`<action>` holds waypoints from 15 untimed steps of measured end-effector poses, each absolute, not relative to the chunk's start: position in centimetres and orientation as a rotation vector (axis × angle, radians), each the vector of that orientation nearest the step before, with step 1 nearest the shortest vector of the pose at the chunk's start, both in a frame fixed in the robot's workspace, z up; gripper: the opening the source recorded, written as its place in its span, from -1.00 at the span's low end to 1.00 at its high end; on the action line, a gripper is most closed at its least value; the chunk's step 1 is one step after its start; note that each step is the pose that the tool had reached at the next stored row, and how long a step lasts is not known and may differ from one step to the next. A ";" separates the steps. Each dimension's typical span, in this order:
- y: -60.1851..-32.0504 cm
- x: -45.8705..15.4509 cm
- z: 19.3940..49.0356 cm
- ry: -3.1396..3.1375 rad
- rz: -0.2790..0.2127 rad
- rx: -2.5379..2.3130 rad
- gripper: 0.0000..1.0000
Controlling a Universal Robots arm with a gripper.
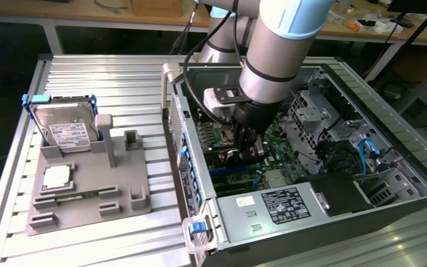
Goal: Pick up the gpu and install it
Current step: 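Insert the gpu into the slot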
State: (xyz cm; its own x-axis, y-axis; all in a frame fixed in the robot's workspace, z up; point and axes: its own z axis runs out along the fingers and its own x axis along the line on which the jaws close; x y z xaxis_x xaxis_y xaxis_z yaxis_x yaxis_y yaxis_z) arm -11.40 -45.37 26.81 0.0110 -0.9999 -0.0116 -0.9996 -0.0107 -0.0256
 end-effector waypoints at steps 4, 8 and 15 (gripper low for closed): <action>-45.4 -11.2 26.8 2.191 -0.013 -2.214 -0.47; -45.4 -11.0 26.8 2.193 -0.012 -2.213 -0.47; -45.7 -10.9 26.8 2.195 -0.011 -2.213 -0.47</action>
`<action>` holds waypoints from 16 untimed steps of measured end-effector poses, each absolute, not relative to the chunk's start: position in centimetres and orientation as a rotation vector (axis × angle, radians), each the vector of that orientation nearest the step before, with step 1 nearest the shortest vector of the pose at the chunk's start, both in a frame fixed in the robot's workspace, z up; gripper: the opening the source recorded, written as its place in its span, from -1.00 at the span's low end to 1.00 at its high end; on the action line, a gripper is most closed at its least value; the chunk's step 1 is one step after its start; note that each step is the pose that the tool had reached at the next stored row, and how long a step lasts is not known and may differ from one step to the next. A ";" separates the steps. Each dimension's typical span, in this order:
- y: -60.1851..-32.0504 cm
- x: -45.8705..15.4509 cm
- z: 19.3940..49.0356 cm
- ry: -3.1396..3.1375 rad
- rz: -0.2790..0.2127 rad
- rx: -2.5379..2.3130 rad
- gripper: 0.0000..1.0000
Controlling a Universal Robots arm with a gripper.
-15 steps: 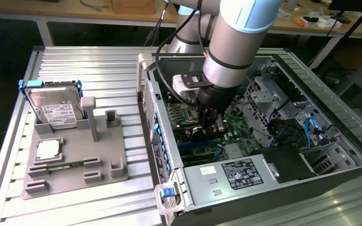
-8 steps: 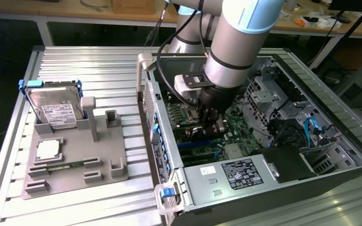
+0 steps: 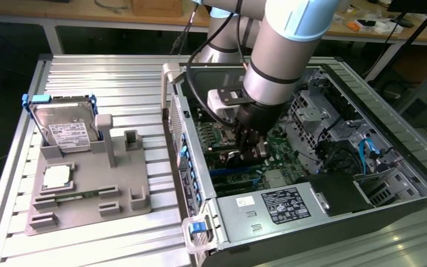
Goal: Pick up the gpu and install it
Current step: 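Insert the gpu into the slot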
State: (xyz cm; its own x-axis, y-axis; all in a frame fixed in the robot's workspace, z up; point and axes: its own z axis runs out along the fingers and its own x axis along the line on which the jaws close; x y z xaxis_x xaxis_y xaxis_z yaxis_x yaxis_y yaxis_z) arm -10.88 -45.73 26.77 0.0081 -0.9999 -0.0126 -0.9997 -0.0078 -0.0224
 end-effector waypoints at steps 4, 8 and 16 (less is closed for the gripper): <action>-45.8 -10.9 26.7 2.195 -0.011 -2.213 -0.47; -45.8 -10.9 26.7 2.196 -0.006 -2.214 -0.47; -45.8 -10.9 26.6 2.195 0.001 -2.212 -0.47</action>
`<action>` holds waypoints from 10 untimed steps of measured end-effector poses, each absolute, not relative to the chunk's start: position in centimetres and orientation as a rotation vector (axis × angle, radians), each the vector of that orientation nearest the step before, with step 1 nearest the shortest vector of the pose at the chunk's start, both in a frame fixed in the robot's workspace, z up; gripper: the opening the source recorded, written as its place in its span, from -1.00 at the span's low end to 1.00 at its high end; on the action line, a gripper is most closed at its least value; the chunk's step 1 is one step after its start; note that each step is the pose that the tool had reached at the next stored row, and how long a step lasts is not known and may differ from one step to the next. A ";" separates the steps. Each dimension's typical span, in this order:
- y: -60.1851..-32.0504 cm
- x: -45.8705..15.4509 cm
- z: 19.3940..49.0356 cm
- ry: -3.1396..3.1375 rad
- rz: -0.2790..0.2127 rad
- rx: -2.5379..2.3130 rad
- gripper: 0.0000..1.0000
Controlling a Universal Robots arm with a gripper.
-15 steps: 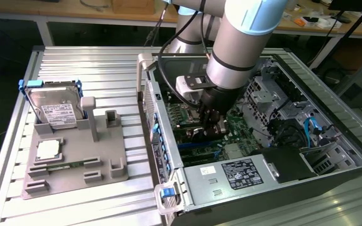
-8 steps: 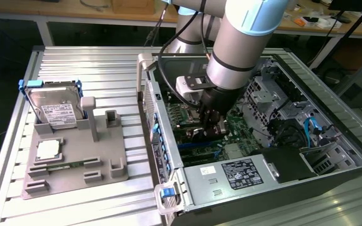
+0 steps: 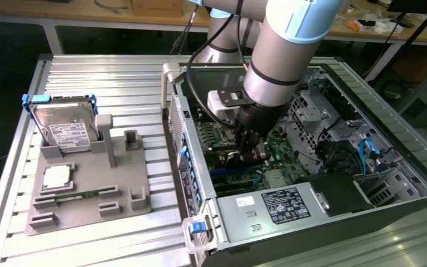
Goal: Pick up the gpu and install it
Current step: 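Insert the gpu into the slot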
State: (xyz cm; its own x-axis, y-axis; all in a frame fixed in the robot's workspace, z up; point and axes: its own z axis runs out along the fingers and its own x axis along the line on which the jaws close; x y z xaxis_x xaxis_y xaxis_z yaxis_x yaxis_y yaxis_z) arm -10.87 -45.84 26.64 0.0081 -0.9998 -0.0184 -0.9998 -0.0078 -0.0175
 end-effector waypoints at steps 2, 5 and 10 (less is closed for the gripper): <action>-45.9 -10.9 26.5 2.195 0.002 -2.212 -0.47; -45.9 -10.9 26.4 2.194 0.003 -2.212 -0.47; -45.9 -11.0 26.4 2.193 0.004 -2.211 -0.47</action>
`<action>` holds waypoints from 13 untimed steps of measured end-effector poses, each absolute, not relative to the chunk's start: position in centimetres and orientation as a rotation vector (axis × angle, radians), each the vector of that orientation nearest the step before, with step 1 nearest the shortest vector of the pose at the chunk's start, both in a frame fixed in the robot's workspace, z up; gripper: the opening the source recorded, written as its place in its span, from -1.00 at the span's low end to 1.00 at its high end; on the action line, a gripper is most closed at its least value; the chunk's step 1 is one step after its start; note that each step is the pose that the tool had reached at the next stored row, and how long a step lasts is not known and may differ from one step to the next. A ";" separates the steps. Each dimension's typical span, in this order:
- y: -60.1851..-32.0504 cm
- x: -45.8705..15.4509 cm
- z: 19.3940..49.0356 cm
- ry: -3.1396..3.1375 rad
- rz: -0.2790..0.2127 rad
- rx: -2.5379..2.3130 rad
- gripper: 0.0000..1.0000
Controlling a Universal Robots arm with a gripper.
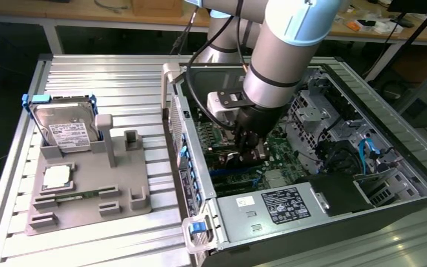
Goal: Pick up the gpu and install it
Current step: 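Insert the gpu into the slot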
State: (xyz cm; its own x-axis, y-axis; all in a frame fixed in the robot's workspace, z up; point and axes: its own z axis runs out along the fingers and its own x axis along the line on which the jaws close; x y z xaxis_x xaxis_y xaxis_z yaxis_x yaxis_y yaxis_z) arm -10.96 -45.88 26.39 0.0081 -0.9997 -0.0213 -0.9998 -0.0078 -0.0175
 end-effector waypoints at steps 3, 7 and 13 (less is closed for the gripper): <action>-45.9 -11.0 26.4 2.192 0.006 -2.210 -0.47; -45.9 -11.0 26.3 2.192 0.007 -2.210 -0.47; -45.9 -11.1 26.2 2.192 0.008 -2.209 -0.47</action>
State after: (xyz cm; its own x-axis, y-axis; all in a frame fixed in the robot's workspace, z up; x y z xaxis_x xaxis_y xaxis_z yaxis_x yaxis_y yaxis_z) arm -11.05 -45.88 26.16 0.0081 -0.9997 -0.0241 -0.9998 -0.0077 -0.0174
